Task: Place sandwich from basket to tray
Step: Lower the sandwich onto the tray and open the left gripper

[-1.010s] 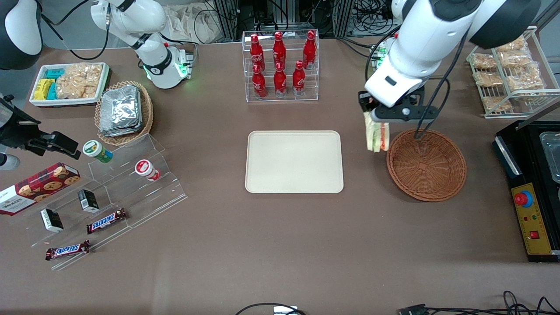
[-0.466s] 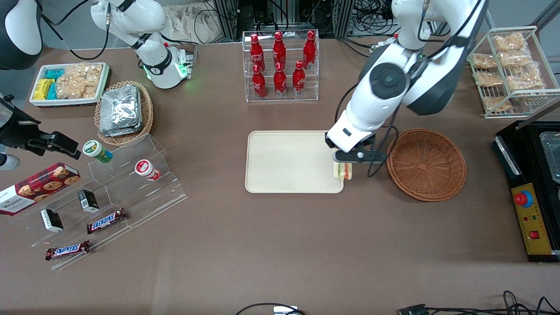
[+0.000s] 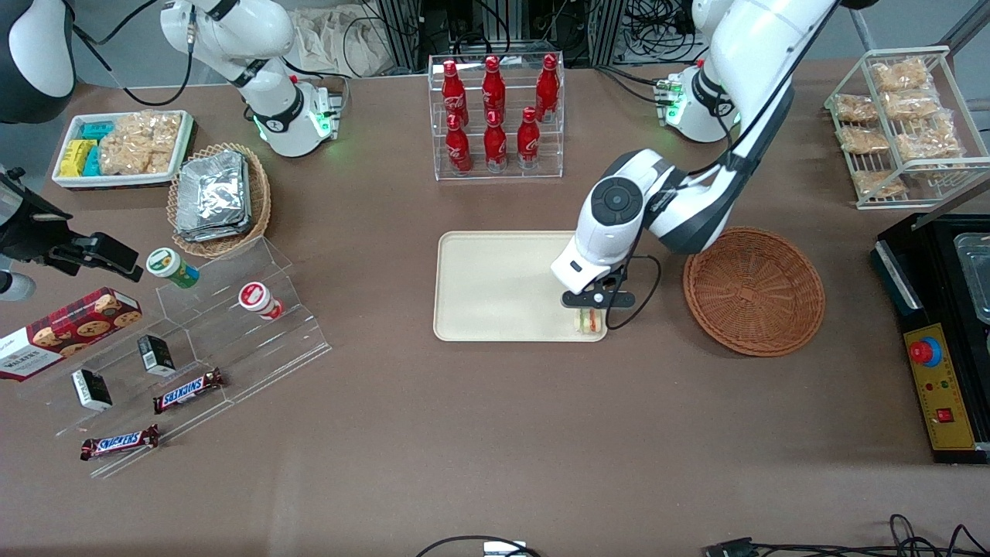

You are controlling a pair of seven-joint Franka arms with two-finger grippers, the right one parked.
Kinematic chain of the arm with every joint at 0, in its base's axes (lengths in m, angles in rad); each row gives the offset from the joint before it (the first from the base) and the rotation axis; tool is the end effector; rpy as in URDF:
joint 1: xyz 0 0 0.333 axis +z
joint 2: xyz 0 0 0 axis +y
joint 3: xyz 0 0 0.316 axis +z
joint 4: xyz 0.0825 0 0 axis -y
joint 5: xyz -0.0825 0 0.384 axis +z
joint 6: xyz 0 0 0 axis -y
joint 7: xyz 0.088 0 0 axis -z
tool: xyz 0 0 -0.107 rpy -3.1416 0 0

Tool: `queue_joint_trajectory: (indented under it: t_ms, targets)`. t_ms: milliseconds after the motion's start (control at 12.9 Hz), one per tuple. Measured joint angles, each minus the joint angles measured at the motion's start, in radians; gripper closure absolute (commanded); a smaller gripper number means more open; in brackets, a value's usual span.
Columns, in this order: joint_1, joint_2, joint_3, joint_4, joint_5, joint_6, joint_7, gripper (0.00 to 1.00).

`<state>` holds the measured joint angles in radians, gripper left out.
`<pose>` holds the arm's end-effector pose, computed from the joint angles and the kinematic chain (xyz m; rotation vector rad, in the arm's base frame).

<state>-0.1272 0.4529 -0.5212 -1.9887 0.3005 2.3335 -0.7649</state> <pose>0.4909 -0.3528 0.2581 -3.1265 0.0885 0.0438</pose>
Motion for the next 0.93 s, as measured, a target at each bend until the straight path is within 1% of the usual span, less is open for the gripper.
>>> queue_joint_trajectory:
  t_ms: [78,233,311,388,466,932]
  targets:
    - [0.000,0.024,0.000,-0.005,0.023,0.022,-0.019,0.82]
    - [-0.002,0.057,-0.002,-0.006,0.041,0.052,-0.036,0.80]
    - [-0.002,0.066,-0.004,-0.006,0.044,0.057,-0.041,0.74]
    - [-0.003,0.069,-0.005,-0.006,0.045,0.059,-0.048,0.30]
    - [-0.004,0.070,-0.008,-0.006,0.046,0.059,-0.054,0.00]
    - [-0.004,0.070,-0.012,-0.006,0.048,0.059,-0.066,0.00]
